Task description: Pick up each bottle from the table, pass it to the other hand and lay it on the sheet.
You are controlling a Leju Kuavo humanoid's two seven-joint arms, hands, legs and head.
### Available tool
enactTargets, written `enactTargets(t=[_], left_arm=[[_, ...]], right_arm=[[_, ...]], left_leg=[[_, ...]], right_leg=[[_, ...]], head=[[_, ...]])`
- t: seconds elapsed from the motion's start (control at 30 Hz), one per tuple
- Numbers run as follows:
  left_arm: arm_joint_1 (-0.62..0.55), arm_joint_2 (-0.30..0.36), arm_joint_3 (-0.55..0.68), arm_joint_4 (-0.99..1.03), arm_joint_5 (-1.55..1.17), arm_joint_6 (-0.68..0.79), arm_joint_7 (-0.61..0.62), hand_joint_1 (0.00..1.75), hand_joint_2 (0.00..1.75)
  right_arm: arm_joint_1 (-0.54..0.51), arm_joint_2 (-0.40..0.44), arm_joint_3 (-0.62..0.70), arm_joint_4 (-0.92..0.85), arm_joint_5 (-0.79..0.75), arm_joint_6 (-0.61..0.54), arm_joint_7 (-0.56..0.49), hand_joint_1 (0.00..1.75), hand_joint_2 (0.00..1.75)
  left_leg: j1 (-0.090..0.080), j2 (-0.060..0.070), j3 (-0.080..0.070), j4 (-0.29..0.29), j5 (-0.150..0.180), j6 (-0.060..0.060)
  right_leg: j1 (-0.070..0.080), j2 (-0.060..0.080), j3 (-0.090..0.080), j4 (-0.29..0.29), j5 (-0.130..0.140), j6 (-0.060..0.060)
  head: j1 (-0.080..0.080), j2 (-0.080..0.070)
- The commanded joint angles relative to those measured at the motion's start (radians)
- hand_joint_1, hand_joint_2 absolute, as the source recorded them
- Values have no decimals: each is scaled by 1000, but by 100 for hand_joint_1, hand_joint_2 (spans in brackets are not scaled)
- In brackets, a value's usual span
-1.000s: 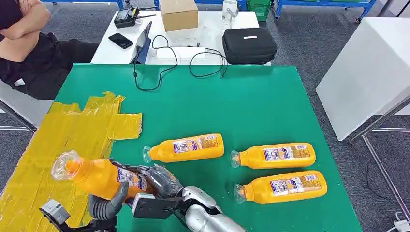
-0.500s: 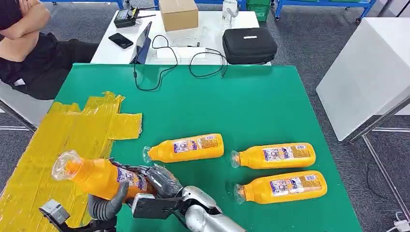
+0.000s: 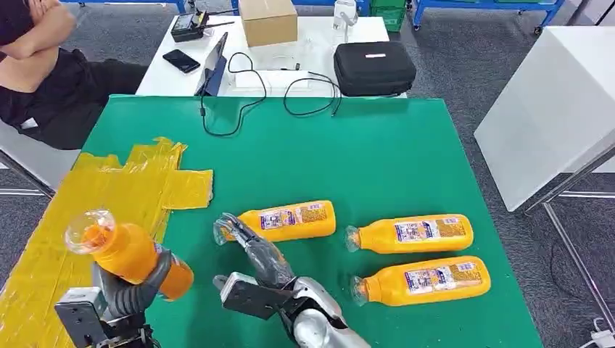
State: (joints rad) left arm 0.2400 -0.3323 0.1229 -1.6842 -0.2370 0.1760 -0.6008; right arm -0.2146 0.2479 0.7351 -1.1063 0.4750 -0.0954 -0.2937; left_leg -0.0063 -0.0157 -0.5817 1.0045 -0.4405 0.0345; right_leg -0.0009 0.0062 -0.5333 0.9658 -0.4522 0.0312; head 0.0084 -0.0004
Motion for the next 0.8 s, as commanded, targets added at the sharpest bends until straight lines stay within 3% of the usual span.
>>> enactTargets(t=[0.03, 0.23, 0.27, 0.37, 0.4, 0.43, 0.5, 0.53, 0.57, 0.6, 0.63, 0.67, 0.73, 0.77, 0.8], left_arm=[[-61, 63, 179, 22, -328, 298, 0, 175, 175], [-66, 91, 181, 53, -542, 450, -6, 175, 175], [-72, 97, 175, 73, -713, 522, 24, 175, 175], [-134, 29, 316, 38, -1092, 522, 12, 175, 175], [-149, 43, 334, 21, -1236, 522, 28, 175, 175], [-119, 161, 254, 52, -1334, 522, 174, 175, 175], [-87, 373, 175, 120, -1334, 522, 305, 175, 175], [-94, 555, 1, 197, -1334, 522, 521, 175, 175], [-160, 707, -270, 285, -1334, 522, 808, 175, 175], [-232, 766, -396, 343, -1334, 522, 934, 175, 175], [-307, 844, -685, 374, -1334, 522, 1189, 175, 175], [-374, 853, -837, 439, -1334, 522, 1299, 175, 175], [-436, 874, -911, 505, -1334, 522, 1299, 175, 175], [-393, 869, -824, 500, -1334, 522, 1205, 175, 175], [-486, 833, -989, 609, -1334, 522, 1299, 175, 175]], right_arm=[[-5, -78, -70, -99, 14, -1, 4, 0, 0], [-22, -98, -81, -104, 13, 5, 3, 0, 0], [-33, -103, -79, -100, 10, 5, 3, 0, 0], [-76, -115, -75, -76, -32, 24, -1, 0, 0], [-109, -123, -60, -56, -69, 62, -10, 0, 0], [-141, -131, -41, -38, -90, 75, -11, 0, 0], [-182, -145, -20, -28, -115, 85, -12, 0, 0], [-200, -159, -7, -34, -131, 90, -8, 0, 0], [-204, -169, -1, -44, -142, 92, -6, 0, 0], [-202, -176, 1, -48, -148, 93, -8, 0, 0], [-202, -179, 2, -58, -151, 98, -2, 0, 0], [-202, -186, 9, -63, -158, 103, -4, 0, 0], [-208, -193, 24, -64, -168, 105, -3, 0, 0], [-228, -192, 41, -38, -187, 108, -9, 0, 0], [-225, -202, 48, -55, -187, 104, -7, 0, 0]], left_leg=[[1, 0, 0, -1, 1, -2], [1, 0, 1, -1, 1, -1], [1, 1, 1, 0, 1, -1], [0, -1, 0, -1, 2, -1], [0, 0, 0, 0, 2, -1], [1, 2, -1, 1, 1, -2], [0, 2, 0, 0, 2, -1], [0, 6, 2, -2, 2, -3], [-1, 5, 1, -3, 3, -2], [0, 4, 2, -3, 4, -3], [1, -4, -1, -2, 5, -2], [2, -14, -3, -2, 8, -4], [2, -23, -3, 1, 11, -6], [2, -21, -4, 0, 11, -6], [2, -17, -4, -1, 11, -6]], right_leg=[[0, -1, 1, -1, 1, 0], [1, -2, 2, -1, 0, 0], [0, -1, 1, -1, 0, 0], [0, -2, 2, -1, 1, 0], [0, -2, 2, -1, 1, 0], [1, -1, 0, 1, 1, 0], [1, 0, 0, 0, 1, 0], [0, 4, 0, 0, 2, -2], [-1, 3, 1, 0, 2, -1], [0, 2, 1, 0, 2, -2], [1, -6, 0, 0, 2, -2], [1, -17, -1, 0, 2, -5], [1, -27, -11, 2, 0, -4], [1, -25, -15, 2, 1, -4], [1, -18, -16, 1, 2, -4]], head=[[0, 0], [0, 0], [0, 0], [0, 0], [0, 0], [0, 0], [0, 0], [0, 0], [0, 0], [1, 0], [1, 0], [0, 0], [0, 0], [-1, 0], [-1, 0]])
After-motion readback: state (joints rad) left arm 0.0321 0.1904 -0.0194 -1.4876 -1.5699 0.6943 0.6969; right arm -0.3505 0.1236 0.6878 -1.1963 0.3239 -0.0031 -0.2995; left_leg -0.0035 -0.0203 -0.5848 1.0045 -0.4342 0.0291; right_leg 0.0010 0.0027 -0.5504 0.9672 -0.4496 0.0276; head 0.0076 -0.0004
